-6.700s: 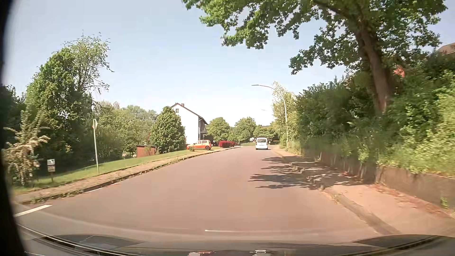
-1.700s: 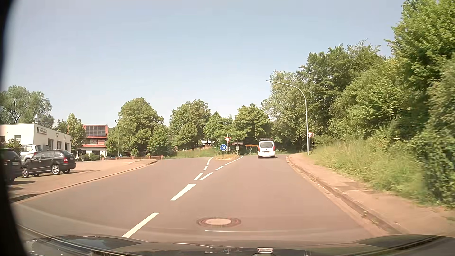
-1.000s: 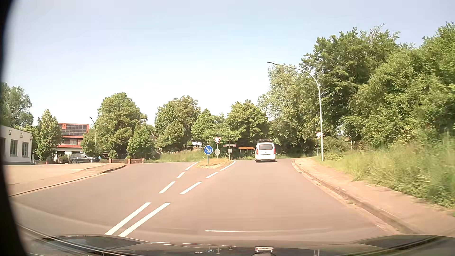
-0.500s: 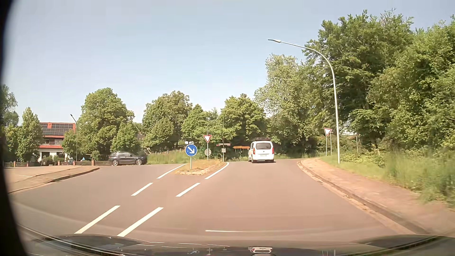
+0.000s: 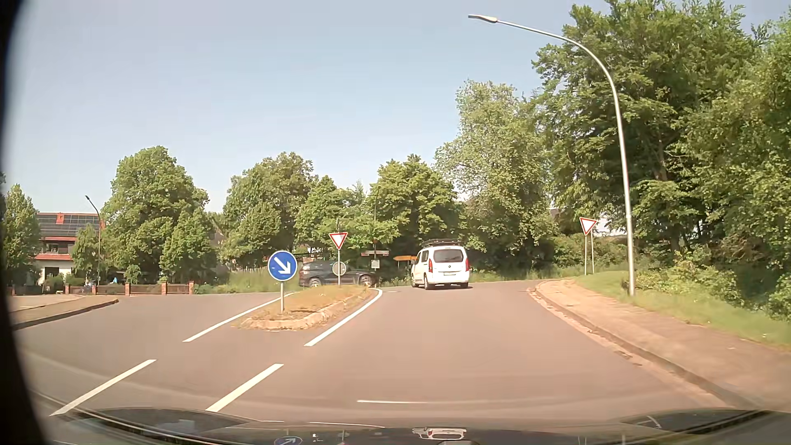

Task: Follow the waypoints while adhering to traffic rules and regulations

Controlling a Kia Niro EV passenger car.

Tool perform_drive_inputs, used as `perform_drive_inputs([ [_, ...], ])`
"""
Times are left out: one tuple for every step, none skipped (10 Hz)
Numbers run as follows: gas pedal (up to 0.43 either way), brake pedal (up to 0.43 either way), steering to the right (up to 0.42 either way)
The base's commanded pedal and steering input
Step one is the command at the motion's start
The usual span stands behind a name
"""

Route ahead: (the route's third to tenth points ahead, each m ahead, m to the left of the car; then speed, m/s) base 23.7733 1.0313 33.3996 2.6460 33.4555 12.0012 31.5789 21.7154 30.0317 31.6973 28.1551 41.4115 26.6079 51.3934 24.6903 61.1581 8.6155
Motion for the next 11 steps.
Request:
perform_drive_inputs([
  [0.000, 0.085, 0.020],
  [0.000, 0.079, 0.020],
  [0.000, 0.079, 0.020],
  [0.000, 0.079, 0.020],
  [0.000, 0.079, 0.020],
  [0.000, 0.079, 0.020],
  [0.000, 0.073, 0.020],
  [0.000, 0.079, 0.019],
  [0.000, 0.079, 0.018],
  [0.000, 0.085, 0.016],
  [0.000, 0.091, 0.013],
])
